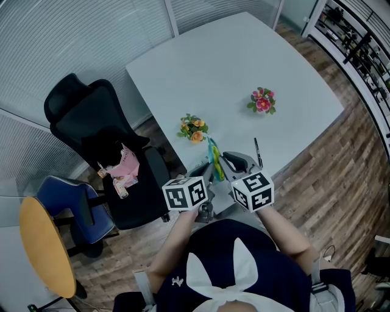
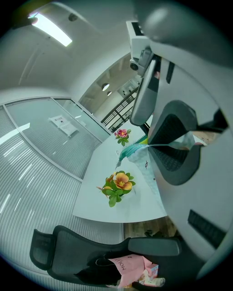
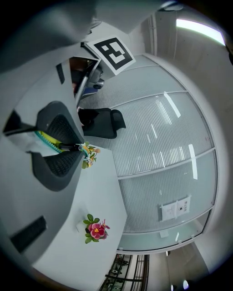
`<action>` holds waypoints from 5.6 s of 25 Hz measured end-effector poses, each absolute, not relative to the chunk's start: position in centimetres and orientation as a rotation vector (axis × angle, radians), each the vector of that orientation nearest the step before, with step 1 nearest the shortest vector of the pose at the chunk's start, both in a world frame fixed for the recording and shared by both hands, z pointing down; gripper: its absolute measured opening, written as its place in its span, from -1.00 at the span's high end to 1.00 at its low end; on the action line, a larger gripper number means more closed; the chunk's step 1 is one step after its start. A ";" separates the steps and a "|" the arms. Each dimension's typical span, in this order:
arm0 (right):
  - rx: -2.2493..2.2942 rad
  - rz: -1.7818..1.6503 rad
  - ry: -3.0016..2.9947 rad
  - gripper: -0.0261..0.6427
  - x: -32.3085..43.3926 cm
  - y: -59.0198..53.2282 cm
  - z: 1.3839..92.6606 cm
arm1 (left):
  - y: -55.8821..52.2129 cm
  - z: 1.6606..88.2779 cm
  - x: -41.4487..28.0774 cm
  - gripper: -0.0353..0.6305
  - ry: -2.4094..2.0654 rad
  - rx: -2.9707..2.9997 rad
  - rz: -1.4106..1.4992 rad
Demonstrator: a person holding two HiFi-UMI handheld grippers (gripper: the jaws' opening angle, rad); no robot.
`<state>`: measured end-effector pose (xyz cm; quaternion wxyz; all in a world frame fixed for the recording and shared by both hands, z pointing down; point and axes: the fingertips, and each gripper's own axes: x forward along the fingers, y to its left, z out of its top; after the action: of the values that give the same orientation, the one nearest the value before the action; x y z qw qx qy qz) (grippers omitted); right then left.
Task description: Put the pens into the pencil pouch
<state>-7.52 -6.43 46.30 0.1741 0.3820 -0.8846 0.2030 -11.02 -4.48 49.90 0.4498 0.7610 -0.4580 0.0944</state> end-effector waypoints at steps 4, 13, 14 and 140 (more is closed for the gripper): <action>1.069 0.571 -2.495 0.76 -7.4 -6.1 46.9 | -4.3 50.0 -10.9 0.81 -1.132 1.881 0.237; 1.029 0.561 -2.462 0.76 -7.7 -5.4 48.2 | -4.1 50.0 -10.9 0.81 -1.130 1.882 0.243; 1.023 0.559 -2.458 0.76 -7.7 -5.3 48.3 | -4.1 50.0 -10.9 0.81 -1.130 1.881 0.243; 0.957 0.599 -2.041 0.71 11.5 -6.5 67.5 | -7.7 53.0 -3.4 0.81 -1.286 1.727 0.246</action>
<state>11.50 -6.49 67.48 0.3937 0.3773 -0.8043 0.2360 -3.35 -7.75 52.97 0.4680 0.7043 -0.5243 0.1005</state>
